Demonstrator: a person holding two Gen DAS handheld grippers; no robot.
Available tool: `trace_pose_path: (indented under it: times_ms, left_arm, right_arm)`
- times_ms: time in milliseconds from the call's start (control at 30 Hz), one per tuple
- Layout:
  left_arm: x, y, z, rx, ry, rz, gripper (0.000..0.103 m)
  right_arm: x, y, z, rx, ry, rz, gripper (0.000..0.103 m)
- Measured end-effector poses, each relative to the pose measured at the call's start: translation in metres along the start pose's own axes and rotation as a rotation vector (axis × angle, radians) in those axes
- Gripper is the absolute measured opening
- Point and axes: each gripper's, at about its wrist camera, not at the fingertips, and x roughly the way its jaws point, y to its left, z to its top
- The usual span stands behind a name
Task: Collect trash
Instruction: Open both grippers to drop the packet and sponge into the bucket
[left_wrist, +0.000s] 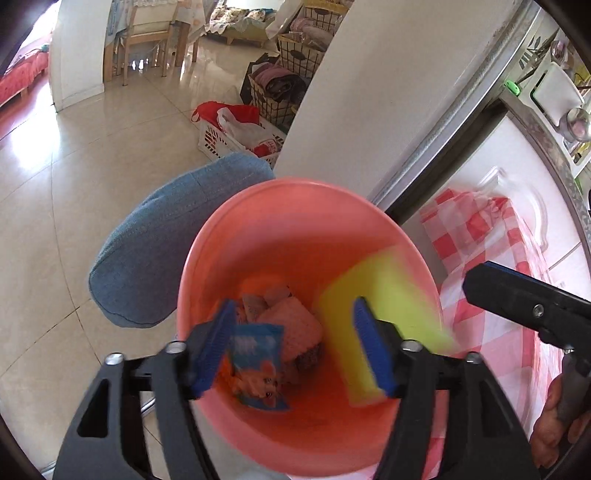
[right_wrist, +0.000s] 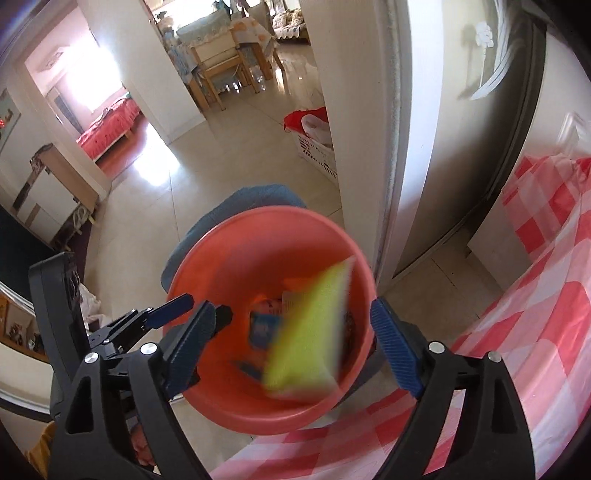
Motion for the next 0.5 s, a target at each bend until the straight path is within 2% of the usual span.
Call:
trace_pose_path:
  times_ms: [67,167,367,500]
  left_arm:
    - [-0.003,-0.001,0.001,0.000,-0.009,-0.015,0.070]
    - [-0.005,-0.002,0.000,0.005,-0.014,0.003,0.079]
    - [-0.011,-0.003,-0.002,-0.001,-0.013,0.013,0.088]
    - [-0.017,-0.012,-0.003,0.011,-0.020,0.024,0.089]
  right_arm:
    - [-0.007,-0.002,-0.001,0.011,-0.029,0.007,0.087]
    - [-0.020,-0.008,-0.005,0.036,-0.065,0.006,0.087]
    - [-0.052,-0.031,-0.026,0.075,-0.144,-0.018,0.088]
    - [-0.075,-0.049,-0.047,0.117,-0.189,-0.021,0.088]
